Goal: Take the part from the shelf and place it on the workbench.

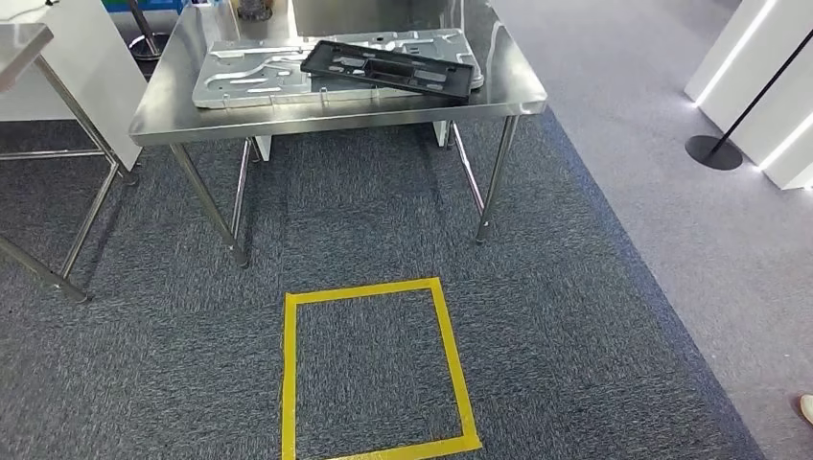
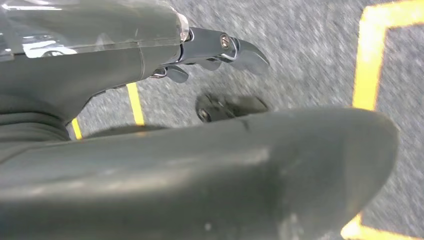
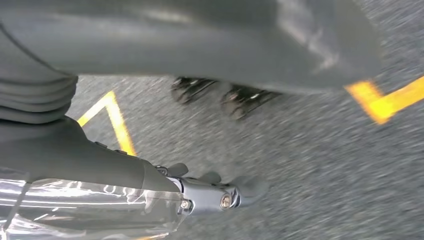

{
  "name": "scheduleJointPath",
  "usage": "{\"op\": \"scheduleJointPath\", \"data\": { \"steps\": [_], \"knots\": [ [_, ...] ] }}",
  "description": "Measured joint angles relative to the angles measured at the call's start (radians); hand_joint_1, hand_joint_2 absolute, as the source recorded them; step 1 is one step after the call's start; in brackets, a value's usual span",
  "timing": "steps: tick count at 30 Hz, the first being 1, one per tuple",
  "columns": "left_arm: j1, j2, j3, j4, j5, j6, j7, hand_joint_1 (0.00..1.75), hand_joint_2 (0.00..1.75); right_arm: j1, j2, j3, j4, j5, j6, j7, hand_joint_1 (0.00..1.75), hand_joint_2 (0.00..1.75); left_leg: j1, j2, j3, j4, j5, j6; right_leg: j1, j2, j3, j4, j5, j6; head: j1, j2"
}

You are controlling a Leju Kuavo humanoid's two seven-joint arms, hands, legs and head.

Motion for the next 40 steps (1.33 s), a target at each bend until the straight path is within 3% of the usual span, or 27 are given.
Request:
{"op": "scheduleJointPath", "data": {
  "steps": [1,3,4,5,6,8,9,11,12,14,16,19,20,21,23,24,26,27,28,30,31,34,35,36,37,39,40],
  "knots": [
    [0.001,0.000,-0.002,0.000,-0.003,0.002,0.004,0.00,0.00,0.003,0.001,-0.002,0.001,0.014,-0.005,0.002,0.00,1.75,0.002,0.004,-0.016,-0.001,0.016,0.006,-0.002,0.001,-0.011,0.038,-0.051,0.004,0.000,0.000],
    [0.003,0.000,-0.007,0.000,-0.006,0.004,0.008,0.00,0.00,0.006,0.002,-0.002,0.002,0.036,-0.008,-0.001,0.00,1.75,0.000,0.009,-0.053,0.001,0.044,0.010,-0.005,0.002,-0.036,0.166,-0.168,0.011,0.000,0.000],
    [0.003,0.000,-0.009,0.000,-0.008,0.005,0.009,0.00,0.00,0.006,0.002,-0.002,0.002,0.043,-0.008,-0.005,0.00,1.75,-0.001,0.011,-0.073,0.004,0.057,0.009,-0.006,0.002,-0.043,0.232,-0.193,0.014,0.000,0.000],
    [0.003,0.000,-0.010,0.000,-0.010,0.007,0.011,0.00,0.00,0.006,0.003,-0.002,0.002,0.047,-0.008,-0.008,0.00,1.75,-0.001,0.013,-0.095,0.007,0.070,0.008,-0.008,0.001,-0.041,0.278,-0.188,0.017,0.000,0.000],
    [0.003,0.000,-0.011,0.000,-0.012,0.008,0.014,0.00,0.00,0.005,0.003,-0.002,0.002,0.049,-0.008,-0.012,0.00,1.75,-0.001,0.015,-0.116,0.012,0.081,0.006,-0.009,0.001,-0.025,0.295,-0.161,0.018,0.000,0.000],
    [0.003,-0.001,-0.013,0.000,-0.016,0.012,0.018,0.00,0.00,0.004,0.005,-0.002,0.002,0.049,-0.008,-0.016,0.00,1.75,-0.001,0.017,-0.155,0.026,0.102,0.000,-0.011,0.000,0.061,0.224,-0.109,0.015,0.000,0.000],
    [0.003,-0.001,-0.014,0.000,-0.018,0.013,0.019,0.00,0.00,0.002,0.006,-0.002,0.002,0.049,-0.008,-0.017,0.00,1.75,-0.002,0.017,-0.169,0.035,0.109,-0.004,-0.009,-0.001,0.131,0.145,-0.113,0.011,0.000,0.000],
    [0.002,-0.003,-0.016,0.000,-0.018,0.015,0.020,0.00,0.00,-0.002,0.008,-0.002,0.002,0.049,-0.007,-0.018,0.00,1.75,-0.004,0.019,-0.187,0.051,0.122,-0.013,-0.003,-0.003,0.246,-0.009,-0.165,-0.002,0.000,0.000],
    [0.002,-0.003,-0.016,0.000,-0.018,0.016,0.022,0.00,0.00,-0.002,0.009,-0.002,0.002,0.049,-0.005,-0.018,0.00,1.75,-0.004,0.020,-0.192,0.056,0.128,-0.018,0.001,-0.004,0.273,-0.051,-0.183,-0.009,0.000,0.000],
    [0.001,-0.004,-0.016,0.000,-0.018,0.020,0.030,0.00,0.00,-0.001,0.015,-0.002,0.002,0.049,0.000,-0.018,0.00,1.75,-0.002,0.020,-0.202,0.063,0.135,-0.030,0.001,-0.005,0.268,-0.066,-0.180,-0.025,0.000,0.000],
    [0.004,-0.004,-0.016,0.000,-0.020,0.026,0.038,0.00,0.00,0.001,0.019,-0.002,0.003,0.049,0.003,-0.016,0.00,1.75,0.001,0.013,-0.225,0.113,0.089,-0.041,-0.003,-0.008,0.254,-0.068,-0.163,-0.039,0.000,0.000],
    [0.009,-0.005,-0.016,0.000,-0.024,0.037,0.047,0.00,1.31,0.008,0.022,-0.003,0.004,0.049,0.006,-0.013,0.00,0.44,0.010,0.008,-0.287,0.301,-0.028,-0.055,-0.001,-0.010,0.223,-0.065,-0.141,-0.047,0.000,0.000],
    [0.010,-0.005,-0.016,0.000,-0.025,0.039,0.050,0.00,1.31,0.011,0.024,-0.003,0.004,0.051,0.010,-0.013,0.00,0.00,0.012,0.008,-0.293,0.340,-0.037,-0.057,0.000,-0.010,0.213,-0.062,-0.136,-0.046,0.000,0.000],
    [0.011,-0.005,-0.017,0.000,-0.026,0.039,0.051,0.00,0.87,0.013,0.025,-0.003,0.005,0.052,0.015,-0.012,0.00,0.00,0.013,0.008,-0.281,0.341,-0.028,-0.059,0.000,-0.009,0.204,-0.057,-0.132,-0.045,0.000,0.000],
    [0.011,-0.004,-0.019,0.000,-0.028,0.040,0.048,0.00,0.00,0.014,0.027,-0.002,0.005,0.056,0.024,-0.013,0.00,0.00,0.015,0.007,-0.202,0.230,0.022,-0.058,-0.001,-0.007,0.190,-0.044,-0.129,-0.041,0.000,0.000],
    [0.010,-0.004,-0.020,0.000,-0.028,0.040,0.044,0.00,0.00,0.014,0.028,-0.002,0.005,0.057,0.026,-0.015,0.00,0.00,0.015,0.007,-0.155,0.156,0.039,-0.054,-0.001,-0.007,0.183,-0.037,-0.129,-0.037,0.000,0.000],
    [0.009,-0.004,-0.022,0.000,-0.028,0.039,0.037,0.00,0.87,0.013,0.030,-0.002,0.005,0.058,0.031,-0.018,0.00,0.87,0.012,0.004,-0.106,0.068,0.049,-0.043,0.001,-0.006,0.174,-0.028,-0.128,-0.027,0.000,0.000],
    [0.009,-0.004,-0.023,0.000,-0.028,0.038,0.036,0.00,1.31,0.013,0.030,-0.002,0.005,0.058,0.032,-0.019,0.00,1.31,0.010,0.004,-0.105,0.061,0.046,-0.037,0.002,-0.006,0.171,-0.026,-0.126,-0.021,0.000,0.000],
    [0.009,-0.004,-0.023,0.000,-0.028,0.037,0.035,0.00,1.75,0.012,0.030,-0.002,0.005,0.058,0.033,-0.020,0.00,1.31,0.010,0.003,-0.109,0.059,0.049,-0.031,0.003,-0.006,0.169,-0.025,-0.123,-0.015,0.000,0.000],
    [0.008,-0.005,-0.026,0.000,-0.030,0.035,0.035,0.00,1.75,0.012,0.030,-0.002,0.005,0.058,0.034,-0.022,0.00,0.44,0.013,0.005,-0.113,0.051,0.056,-0.017,0.001,-0.005,0.160,-0.007,-0.135,-0.004,0.000,0.000],
    [0.007,-0.006,-0.027,0.000,-0.032,0.033,0.036,0.00,1.75,0.012,0.030,-0.002,0.005,0.058,0.035,-0.023,0.00,0.00,0.015,0.007,-0.116,0.048,0.061,-0.010,0.001,-0.005,0.144,0.025,-0.157,0.001,0.000,0.000],
    [0.006,-0.006,-0.030,0.000,-0.036,0.020,0.037,0.00,1.75,0.012,0.030,-0.002,0.005,0.062,0.045,-0.026,0.00,1.31,0.012,0.009,-0.130,0.047,0.070,0.000,-0.003,-0.004,0.051,0.217,-0.254,0.010,0.000,0.000],
    [0.006,-0.006,-0.030,0.000,-0.036,0.015,0.038,0.00,1.75,0.013,0.030,-0.002,0.005,0.063,0.052,-0.028,0.00,1.75,0.011,0.009,-0.134,0.049,0.072,0.001,-0.003,-0.004,0.029,0.263,-0.265,0.011,0.000,0.000],
    [0.007,-0.006,-0.030,0.000,-0.036,0.010,0.039,0.00,1.75,0.013,0.031,-0.002,0.005,0.065,0.062,-0.030,0.00,1.75,0.009,0.010,-0.137,0.051,0.073,0.001,-0.003,-0.004,0.025,0.273,-0.257,0.010,0.000,0.000],
    [0.007,-0.006,-0.031,0.000,-0.035,0.005,0.039,0.00,1.75,0.013,0.031,-0.002,0.005,0.067,0.073,-0.033,0.00,1.75,0.008,0.010,-0.138,0.052,0.074,0.001,-0.003,-0.004,0.043,0.240,-0.229,0.007,0.000,0.000],
    [0.006,-0.005,-0.041,-0.001,-0.027,-0.002,0.040,0.00,1.75,0.016,0.029,0.004,0.006,0.071,0.095,-0.040,0.00,1.75,0.004,0.009,-0.138,0.055,0.075,-0.001,0.000,-0.005,0.116,0.096,-0.161,-0.005,0.000,0.000],
    [0.006,-0.005,-0.045,-0.001,-0.024,-0.004,0.040,0.00,1.75,0.016,0.028,0.006,0.006,0.072,0.100,-0.043,0.00,1.75,0.003,0.009,-0.137,0.055,0.075,-0.001,0.001,-0.006,0.139,0.051,-0.143,-0.009,0.000,0.000]
  ]
}}
